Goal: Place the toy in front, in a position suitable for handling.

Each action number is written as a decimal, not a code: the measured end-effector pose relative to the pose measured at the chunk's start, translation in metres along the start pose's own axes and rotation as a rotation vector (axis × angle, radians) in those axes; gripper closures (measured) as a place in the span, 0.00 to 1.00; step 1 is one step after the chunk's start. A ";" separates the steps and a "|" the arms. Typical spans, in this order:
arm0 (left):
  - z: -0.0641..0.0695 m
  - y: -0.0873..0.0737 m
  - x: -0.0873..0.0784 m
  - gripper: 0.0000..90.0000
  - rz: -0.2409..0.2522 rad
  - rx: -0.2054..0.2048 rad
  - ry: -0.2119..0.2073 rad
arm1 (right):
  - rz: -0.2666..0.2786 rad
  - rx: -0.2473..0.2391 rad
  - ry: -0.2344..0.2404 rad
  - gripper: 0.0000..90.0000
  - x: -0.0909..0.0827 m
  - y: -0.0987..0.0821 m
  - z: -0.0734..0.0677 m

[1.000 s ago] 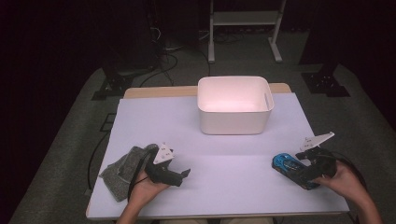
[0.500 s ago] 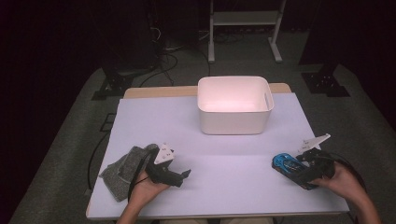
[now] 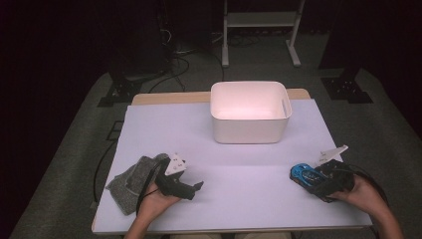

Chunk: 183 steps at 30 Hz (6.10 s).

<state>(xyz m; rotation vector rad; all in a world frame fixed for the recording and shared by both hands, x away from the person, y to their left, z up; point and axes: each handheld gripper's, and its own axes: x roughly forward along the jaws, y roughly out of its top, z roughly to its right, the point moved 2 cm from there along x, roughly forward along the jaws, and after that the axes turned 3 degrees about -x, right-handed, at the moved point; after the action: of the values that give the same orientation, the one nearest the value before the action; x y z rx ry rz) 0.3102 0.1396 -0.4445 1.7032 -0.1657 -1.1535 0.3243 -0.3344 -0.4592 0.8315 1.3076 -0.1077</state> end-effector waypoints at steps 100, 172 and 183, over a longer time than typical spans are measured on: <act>-0.042 -0.006 -0.043 0.06 0.022 -0.067 0.010 | 0.077 -0.552 0.317 0.18 0.072 0.174 -0.146; 0.007 0.010 -0.012 0.93 -0.077 0.161 -0.335 | 0.191 -0.374 0.343 0.27 0.062 0.105 -0.106; 0.045 0.046 0.025 0.93 -0.080 0.248 -0.459 | 0.205 -0.372 0.347 0.27 0.063 0.104 -0.106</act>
<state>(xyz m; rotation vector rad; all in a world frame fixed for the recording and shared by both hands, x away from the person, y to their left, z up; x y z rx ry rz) 0.3082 0.0741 -0.4237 1.6405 -0.5478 -1.6282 0.3111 -0.1742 -0.4669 0.6753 1.4966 0.4480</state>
